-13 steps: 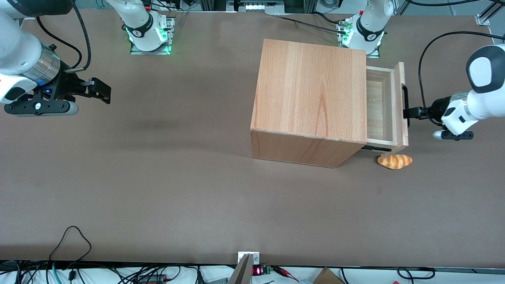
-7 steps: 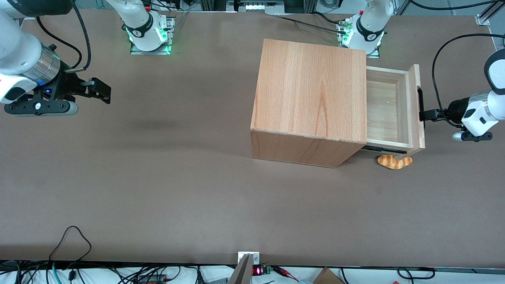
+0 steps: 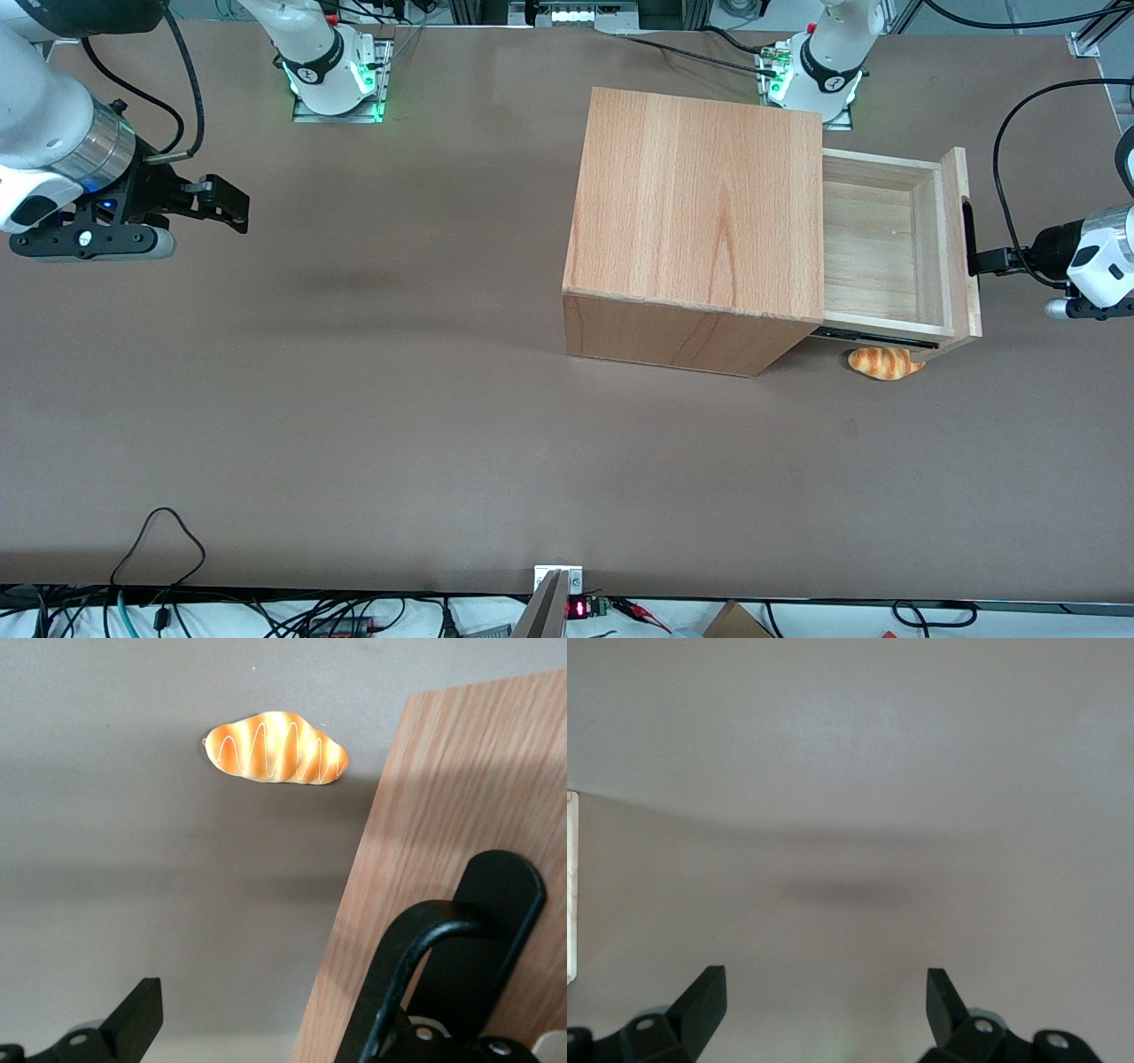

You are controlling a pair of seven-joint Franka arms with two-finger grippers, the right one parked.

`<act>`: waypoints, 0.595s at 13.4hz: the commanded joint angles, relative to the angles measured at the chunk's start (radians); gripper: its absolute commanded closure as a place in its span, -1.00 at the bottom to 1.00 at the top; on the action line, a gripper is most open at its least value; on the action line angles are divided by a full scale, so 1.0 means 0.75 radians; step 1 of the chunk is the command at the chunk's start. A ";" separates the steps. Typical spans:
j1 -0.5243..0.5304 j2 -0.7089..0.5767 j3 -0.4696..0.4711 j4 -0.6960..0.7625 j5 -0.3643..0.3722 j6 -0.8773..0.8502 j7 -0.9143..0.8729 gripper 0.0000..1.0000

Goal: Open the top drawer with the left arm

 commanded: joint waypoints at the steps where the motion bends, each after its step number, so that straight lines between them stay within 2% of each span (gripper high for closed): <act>1: 0.008 0.049 -0.012 0.068 0.048 -0.016 0.026 -1.00; 8: 0.012 0.049 -0.012 0.168 0.030 -0.149 0.036 -1.00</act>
